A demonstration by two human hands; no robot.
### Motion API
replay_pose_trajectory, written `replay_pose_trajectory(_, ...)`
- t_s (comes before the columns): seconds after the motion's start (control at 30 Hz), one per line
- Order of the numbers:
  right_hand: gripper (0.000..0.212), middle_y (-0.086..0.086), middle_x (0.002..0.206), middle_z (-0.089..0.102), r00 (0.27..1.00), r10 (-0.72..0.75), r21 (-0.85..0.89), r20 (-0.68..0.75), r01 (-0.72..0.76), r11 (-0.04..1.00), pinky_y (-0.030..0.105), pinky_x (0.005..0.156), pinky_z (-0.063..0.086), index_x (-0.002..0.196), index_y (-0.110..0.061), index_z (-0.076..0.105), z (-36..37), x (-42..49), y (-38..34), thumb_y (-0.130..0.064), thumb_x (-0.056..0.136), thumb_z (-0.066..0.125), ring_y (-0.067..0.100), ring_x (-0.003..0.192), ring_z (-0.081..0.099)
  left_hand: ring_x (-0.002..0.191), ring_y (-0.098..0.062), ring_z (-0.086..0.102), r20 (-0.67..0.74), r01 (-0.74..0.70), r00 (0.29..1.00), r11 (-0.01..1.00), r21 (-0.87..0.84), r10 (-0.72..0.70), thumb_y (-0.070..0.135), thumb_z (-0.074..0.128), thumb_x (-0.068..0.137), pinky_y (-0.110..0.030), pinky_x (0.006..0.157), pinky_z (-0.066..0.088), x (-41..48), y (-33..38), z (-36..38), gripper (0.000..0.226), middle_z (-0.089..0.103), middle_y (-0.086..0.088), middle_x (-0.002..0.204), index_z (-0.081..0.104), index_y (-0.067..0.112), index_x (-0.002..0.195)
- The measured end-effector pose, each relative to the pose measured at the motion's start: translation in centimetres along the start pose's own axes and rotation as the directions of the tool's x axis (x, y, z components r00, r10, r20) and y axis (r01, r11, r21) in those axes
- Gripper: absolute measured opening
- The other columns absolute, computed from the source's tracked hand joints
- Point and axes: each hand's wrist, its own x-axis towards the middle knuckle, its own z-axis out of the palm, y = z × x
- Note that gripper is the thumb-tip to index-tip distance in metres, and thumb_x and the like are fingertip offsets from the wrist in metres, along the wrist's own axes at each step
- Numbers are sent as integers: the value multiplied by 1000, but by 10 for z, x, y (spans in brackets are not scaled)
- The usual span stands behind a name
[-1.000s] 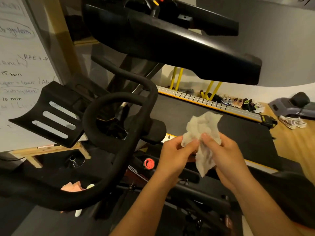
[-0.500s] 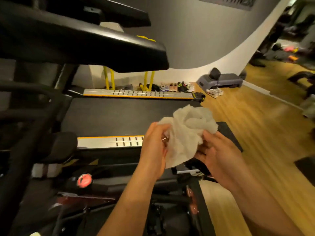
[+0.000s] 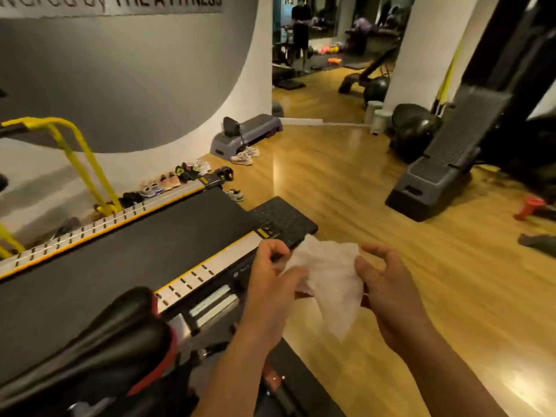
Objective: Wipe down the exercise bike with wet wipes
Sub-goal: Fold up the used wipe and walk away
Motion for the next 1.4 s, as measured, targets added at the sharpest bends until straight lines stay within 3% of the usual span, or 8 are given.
replay_pose_trajectory(0.17,12,1,107,58,979,36,-71,-203,-51,996,42,78,58,110,-34,45,-118,87,-8,-35,99,50,19,91,62,85,-22,70,302,94,944,986,138,-133,-12,45,90,-40,71,59,51,-7,134,34,70,-3,99,57,18,98)
replay_pose_trajectory(0.3,8,-1,98,66,999,-20,3,-30,20,1000,37,71,59,104,-32,53,-192,125,-27,-37,97,53,18,86,67,97,-21,68,319,39,941,973,228,-112,-5,51,91,-33,71,58,93,-5,218,38,69,-3,113,74,24,99)
replay_pose_trajectory(0.4,23,-7,100,69,992,-117,-94,40,120,988,30,73,60,107,-32,63,-240,156,-28,-21,88,70,10,90,68,98,-19,69,345,-73,938,959,275,-27,-3,59,88,-33,75,59,131,-3,273,42,71,1,111,72,32,109)
replay_pose_trajectory(0.57,25,-9,97,73,980,-138,-121,-142,121,985,33,84,58,100,-35,67,-314,225,-28,-12,90,66,7,91,68,107,-20,68,522,24,846,988,155,-103,-8,68,82,-34,84,57,200,-11,365,57,71,1,116,60,23,130)
replay_pose_trajectory(0.9,14,8,90,74,920,-68,-2,-387,73,997,41,67,58,105,-29,53,-424,458,-43,-18,98,56,22,79,73,103,-20,70,666,123,732,989,78,-144,-10,67,81,-28,77,56,415,-52,523,57,72,-2,113,57,20,128)
replay_pose_trajectory(1.1,13,4,89,75,959,-74,-26,-273,70,997,31,63,55,96,-19,68,-432,623,-80,-10,95,59,20,80,72,115,0,52,692,-324,722,890,322,12,32,85,74,-21,90,51,570,-53,585,79,46,21,131,42,45,138)
replay_pose_trajectory(1.23,24,10,99,74,993,-52,92,-109,62,994,27,68,57,111,-13,68,-432,742,-99,-3,90,61,21,87,71,97,-9,63,710,-344,702,899,272,54,38,73,84,-25,81,52,678,-49,626,24,65,11,105,72,32,107)
replay_pose_trajectory(1.4,33,-5,107,72,987,-112,-210,117,135,968,29,86,55,114,-26,67,-429,913,-105,-10,86,72,11,100,68,97,-12,62,658,-185,751,939,291,-56,47,61,84,-24,84,46,843,-47,647,30,64,-11,106,79,23,90)
